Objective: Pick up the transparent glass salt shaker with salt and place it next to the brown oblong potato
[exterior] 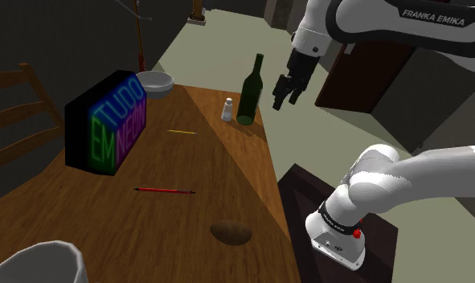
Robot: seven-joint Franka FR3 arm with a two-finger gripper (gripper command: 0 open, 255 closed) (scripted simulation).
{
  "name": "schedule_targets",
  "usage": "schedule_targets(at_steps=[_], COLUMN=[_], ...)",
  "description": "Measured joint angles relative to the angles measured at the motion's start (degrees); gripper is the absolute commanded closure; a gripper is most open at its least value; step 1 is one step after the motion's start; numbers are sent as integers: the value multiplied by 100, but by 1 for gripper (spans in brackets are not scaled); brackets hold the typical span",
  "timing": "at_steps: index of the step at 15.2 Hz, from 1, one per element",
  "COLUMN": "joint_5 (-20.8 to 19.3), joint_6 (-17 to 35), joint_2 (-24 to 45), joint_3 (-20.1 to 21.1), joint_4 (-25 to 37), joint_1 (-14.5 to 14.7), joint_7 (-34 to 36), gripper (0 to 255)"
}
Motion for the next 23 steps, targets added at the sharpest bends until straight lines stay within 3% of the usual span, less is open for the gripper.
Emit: schedule_targets(at_steps=[3, 12, 23], joint_5=[-19, -54, 94], joint_6=[180, 1227, 1898], joint_2=[227, 2112, 4415], joint_3=[-39, -260, -568], joint_4=[33, 804, 2575], joint_1=[-38, -234, -450], joint_7=[-21, -65, -209], gripper=[0, 0, 0])
